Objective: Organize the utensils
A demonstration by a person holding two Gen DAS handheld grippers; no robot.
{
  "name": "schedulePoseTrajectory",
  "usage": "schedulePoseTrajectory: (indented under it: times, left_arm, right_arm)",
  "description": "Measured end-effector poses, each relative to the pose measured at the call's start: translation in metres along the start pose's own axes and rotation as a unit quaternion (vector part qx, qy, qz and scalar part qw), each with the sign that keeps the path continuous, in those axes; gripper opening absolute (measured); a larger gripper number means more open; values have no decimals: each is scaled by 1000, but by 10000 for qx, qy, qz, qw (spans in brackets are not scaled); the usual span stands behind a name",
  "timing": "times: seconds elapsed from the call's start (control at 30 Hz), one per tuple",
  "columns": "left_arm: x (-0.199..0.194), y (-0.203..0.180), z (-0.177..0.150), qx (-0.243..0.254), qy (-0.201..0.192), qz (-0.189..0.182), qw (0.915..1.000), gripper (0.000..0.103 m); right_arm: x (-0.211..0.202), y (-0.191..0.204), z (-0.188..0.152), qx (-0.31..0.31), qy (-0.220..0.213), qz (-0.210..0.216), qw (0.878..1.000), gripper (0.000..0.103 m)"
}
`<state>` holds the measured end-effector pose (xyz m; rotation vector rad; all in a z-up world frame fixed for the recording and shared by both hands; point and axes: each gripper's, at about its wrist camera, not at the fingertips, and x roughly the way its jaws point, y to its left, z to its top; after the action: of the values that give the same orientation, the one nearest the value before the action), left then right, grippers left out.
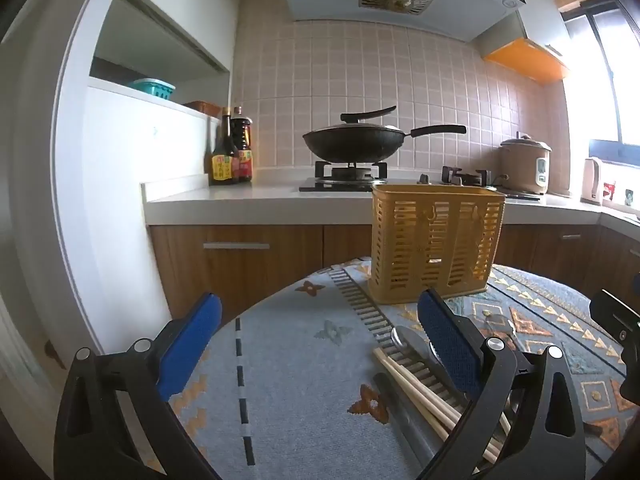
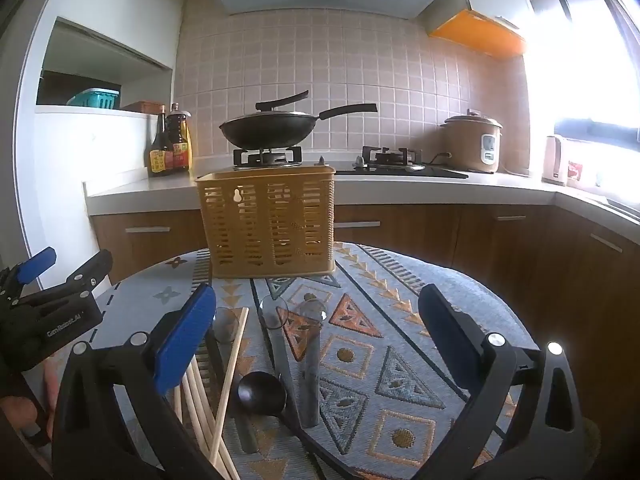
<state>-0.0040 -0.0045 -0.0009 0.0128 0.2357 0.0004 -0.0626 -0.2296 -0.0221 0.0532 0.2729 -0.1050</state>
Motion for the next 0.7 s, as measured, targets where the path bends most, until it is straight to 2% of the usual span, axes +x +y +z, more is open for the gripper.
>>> schedulePoseTrajectory:
  times: [0.7]
  left_arm:
    - [4, 0, -2, -24, 52, -9, 10000, 96]
  right_arm:
    - [2, 0, -1, -19, 25, 36, 10000, 97]
